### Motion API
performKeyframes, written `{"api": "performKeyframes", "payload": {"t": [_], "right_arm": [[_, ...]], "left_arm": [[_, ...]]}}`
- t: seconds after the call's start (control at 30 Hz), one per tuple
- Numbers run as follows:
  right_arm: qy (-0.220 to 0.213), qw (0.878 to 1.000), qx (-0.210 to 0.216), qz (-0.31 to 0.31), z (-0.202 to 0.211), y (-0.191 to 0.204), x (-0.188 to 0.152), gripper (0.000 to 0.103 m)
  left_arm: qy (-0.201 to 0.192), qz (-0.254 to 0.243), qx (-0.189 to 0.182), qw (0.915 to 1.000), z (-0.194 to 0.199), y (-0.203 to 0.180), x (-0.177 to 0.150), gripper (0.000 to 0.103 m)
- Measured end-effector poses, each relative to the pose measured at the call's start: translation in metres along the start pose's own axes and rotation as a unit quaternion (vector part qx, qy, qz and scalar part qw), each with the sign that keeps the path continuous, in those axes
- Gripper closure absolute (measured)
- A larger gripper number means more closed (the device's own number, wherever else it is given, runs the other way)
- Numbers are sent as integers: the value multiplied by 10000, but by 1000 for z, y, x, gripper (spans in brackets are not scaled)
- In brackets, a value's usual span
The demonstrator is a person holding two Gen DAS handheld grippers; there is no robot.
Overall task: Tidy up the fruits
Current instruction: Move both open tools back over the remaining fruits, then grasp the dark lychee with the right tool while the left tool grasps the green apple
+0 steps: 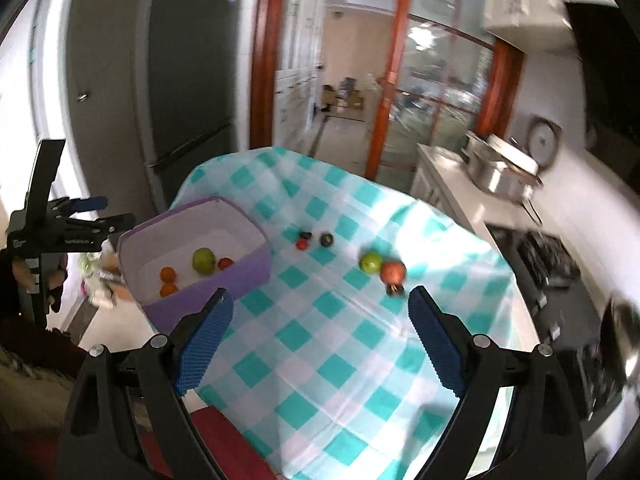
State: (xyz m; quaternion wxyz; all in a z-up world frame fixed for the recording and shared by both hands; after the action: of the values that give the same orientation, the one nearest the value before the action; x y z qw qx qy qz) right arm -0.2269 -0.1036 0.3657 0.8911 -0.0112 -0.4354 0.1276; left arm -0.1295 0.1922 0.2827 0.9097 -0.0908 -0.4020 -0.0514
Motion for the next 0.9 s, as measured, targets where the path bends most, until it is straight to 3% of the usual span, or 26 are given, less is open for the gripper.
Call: {"api": "performKeyframes", "payload": {"t": [0.13, 0.33, 0.53, 0.9], "right_arm": [[209, 9991, -157, -324, -16, -13, -18, 16], [531, 9980, -158, -309, -61, -23, -28, 16], [948, 9931, -56, -688, -145, -52, -40, 16], [1677, 9764, 104, -1355, -308, -122, -88, 16]], "left_arm": [[321, 37, -136, 9994, -28, -3, -12, 2], [628, -118, -139, 9979, -62, -18, -22, 2], [1002, -97, -225, 9947, -106, -43, -24, 2], [1570, -323, -754, 9842, -234, -144, -12, 2]]}}
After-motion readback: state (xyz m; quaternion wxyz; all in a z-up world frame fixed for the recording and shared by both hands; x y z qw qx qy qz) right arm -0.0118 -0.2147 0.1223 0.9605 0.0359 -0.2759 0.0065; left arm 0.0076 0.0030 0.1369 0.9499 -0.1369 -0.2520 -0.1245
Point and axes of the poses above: each gripper's, at about its wrist camera, not at the fingertips, and z roughly against the way its jaws point, y to its left, x to its top, the point moved 4 cm from there along -z, roughly the way its jaws point, and after that the axes turned 4 degrees about z, right-handed, at the moved point
